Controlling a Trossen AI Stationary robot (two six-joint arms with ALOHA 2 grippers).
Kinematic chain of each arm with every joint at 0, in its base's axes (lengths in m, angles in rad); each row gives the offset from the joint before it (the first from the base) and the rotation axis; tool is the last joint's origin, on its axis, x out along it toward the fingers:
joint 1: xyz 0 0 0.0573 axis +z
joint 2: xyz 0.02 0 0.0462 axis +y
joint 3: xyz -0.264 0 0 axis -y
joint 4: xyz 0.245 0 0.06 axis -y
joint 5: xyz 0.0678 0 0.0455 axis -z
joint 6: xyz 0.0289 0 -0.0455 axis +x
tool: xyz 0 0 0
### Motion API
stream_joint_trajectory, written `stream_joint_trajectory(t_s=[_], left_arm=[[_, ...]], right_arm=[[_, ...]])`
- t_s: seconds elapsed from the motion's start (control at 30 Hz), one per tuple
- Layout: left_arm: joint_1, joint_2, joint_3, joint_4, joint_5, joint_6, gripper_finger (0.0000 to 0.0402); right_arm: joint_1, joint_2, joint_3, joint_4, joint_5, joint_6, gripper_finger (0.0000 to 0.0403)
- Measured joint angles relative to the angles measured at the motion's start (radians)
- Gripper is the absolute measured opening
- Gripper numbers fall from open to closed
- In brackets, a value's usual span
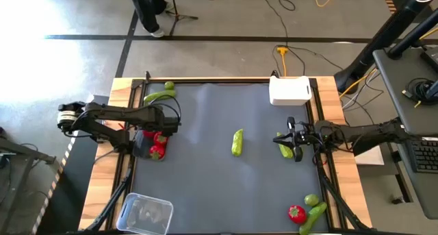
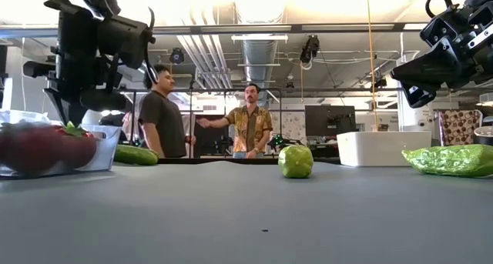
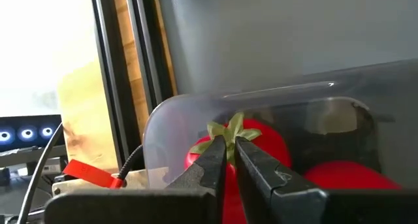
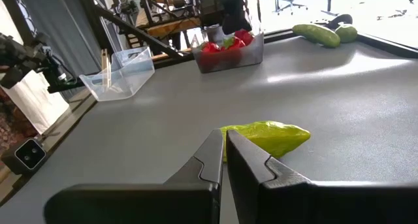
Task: Sort produce into baskets
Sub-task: Put the top tomato into the black transparent bin, then put the tomato into the black transparent bin
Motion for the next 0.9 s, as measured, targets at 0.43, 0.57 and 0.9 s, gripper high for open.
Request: stream_joint_trajectory(t_s=[0.43,0.57,0.9], left_arm=[[-0.14,-0.013,0.296,0.042,-0.018,0.194,0.0016],[-0.255,-0.013,0.33,0.31,-0.022,0.381,0.0016],[-0.525,0.116,0.292,1.038,-0.013,0.779,0.0016]], right_arm=[[0.0,0.0,0.0,0.0,0.0,0.0,0.0013],[0.0,0.0,0.0,0.0,0.0,0.0,0.0013],[0.0,0.0,0.0,0.0,0.0,0.0,0.0013]])
